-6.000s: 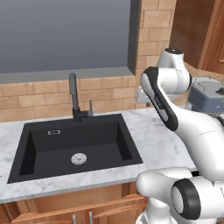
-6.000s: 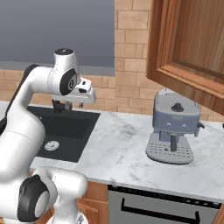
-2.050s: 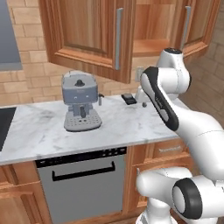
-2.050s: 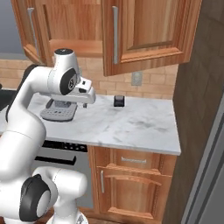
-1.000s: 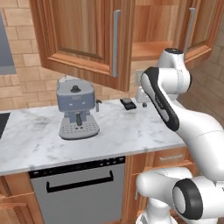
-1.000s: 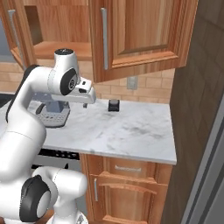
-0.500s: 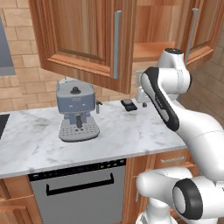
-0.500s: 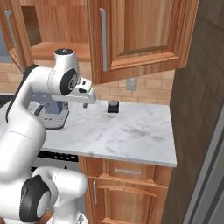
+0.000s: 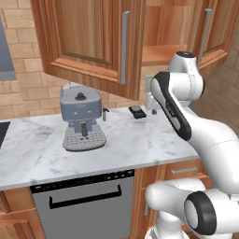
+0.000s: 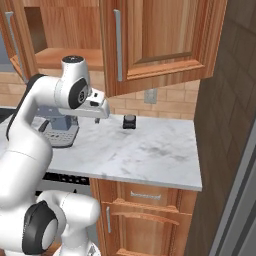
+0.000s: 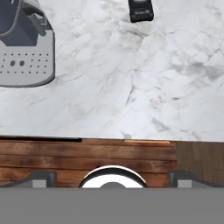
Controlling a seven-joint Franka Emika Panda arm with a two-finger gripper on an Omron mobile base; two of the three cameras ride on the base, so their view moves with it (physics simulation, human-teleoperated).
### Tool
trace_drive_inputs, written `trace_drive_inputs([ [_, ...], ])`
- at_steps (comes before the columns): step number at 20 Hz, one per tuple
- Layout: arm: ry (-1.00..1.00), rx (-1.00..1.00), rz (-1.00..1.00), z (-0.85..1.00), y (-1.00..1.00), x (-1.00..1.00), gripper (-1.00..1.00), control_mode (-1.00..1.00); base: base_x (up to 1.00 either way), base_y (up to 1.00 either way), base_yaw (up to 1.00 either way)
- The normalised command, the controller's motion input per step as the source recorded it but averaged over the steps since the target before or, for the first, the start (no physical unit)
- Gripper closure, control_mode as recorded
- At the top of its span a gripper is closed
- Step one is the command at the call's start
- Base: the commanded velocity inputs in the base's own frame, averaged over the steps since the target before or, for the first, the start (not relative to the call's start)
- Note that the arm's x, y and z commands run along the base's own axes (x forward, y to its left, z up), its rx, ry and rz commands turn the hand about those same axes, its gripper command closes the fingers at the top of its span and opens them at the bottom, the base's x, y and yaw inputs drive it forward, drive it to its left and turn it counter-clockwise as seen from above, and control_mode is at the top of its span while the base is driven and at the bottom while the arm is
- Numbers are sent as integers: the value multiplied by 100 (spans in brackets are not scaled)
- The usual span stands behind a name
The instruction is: Close all open cabinet doors.
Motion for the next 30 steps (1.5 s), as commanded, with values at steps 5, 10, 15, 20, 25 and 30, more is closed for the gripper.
trace_drive_inputs([
  [5, -20, 0, 3, -3, -20, -55, -100, -100, 0, 0, 0],
  [10, -24, 0, 6, 0, -26, -50, -100, -100, 0, 0, 0],
  [15, -20, 0, 12, 0, -34, -14, -100, -100, 0, 0, 0],
  [20, -23, -1, 17, 4, -37, 2, -100, -100, 0, 0, 0],
  [25, -24, -6, 18, 27, -29, 8, -100, -100, 0, 0, 0],
  [30, -18, -12, 16, 50, -24, 8, -100, -100, 0, 0, 0],
])
